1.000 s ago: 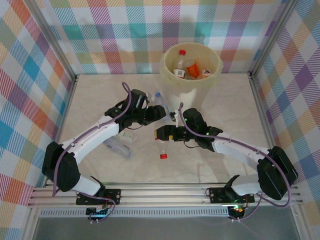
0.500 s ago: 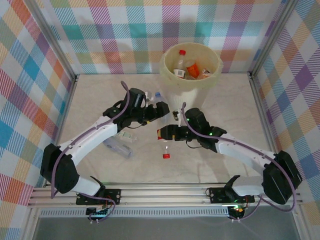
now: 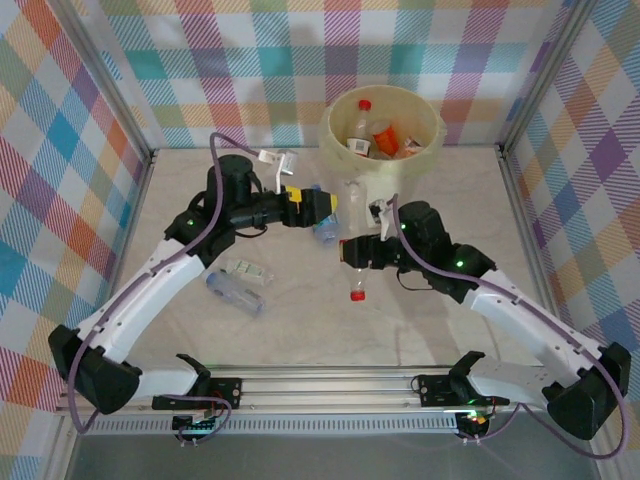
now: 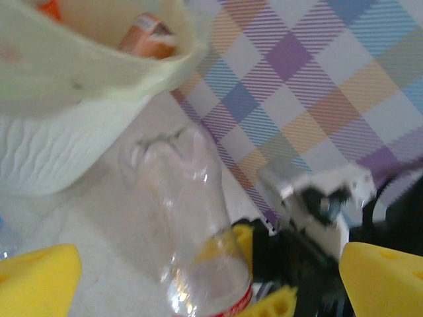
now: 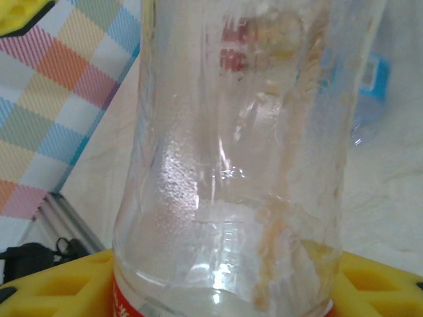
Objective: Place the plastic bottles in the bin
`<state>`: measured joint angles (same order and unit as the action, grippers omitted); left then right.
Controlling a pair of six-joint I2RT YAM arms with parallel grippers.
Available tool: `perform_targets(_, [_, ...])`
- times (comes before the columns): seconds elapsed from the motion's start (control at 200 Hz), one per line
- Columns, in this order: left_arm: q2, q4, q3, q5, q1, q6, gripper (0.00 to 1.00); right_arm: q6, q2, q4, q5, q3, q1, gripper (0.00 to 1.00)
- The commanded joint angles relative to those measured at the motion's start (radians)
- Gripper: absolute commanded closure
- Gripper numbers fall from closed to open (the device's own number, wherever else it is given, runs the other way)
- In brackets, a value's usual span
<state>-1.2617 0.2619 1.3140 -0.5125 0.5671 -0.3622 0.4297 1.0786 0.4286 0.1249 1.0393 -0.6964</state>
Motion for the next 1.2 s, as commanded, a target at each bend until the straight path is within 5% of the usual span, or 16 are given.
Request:
perform_targets(0.0, [0.048, -0.087, -0.053, -0.039, -0.003, 0.177, 0.00, -0.147, -0.022, 0.115, -0.136, 0.113, 0.015, 0.39])
perform_targets(0.25, [0.153, -0.359, -0.256, 0.032, 0.013, 0.196, 0.00, -0.312, 0.033, 0.090, -0.322, 0.272, 0.034, 0.39])
perform_targets(0.635, [0.227, -0.412, -0.337, 0.128, 0.017, 0.232, 0.00, -0.453, 0.296, -0.039, -0.485, 0.552, 0.108, 0.39])
perform_targets(1.195, [0.222, -0.368, -0.324, 0.132, 0.017, 0.241, 0.00, -0.300, 0.572, -0.070, -0.398, 0.874, 0.285, 0.40])
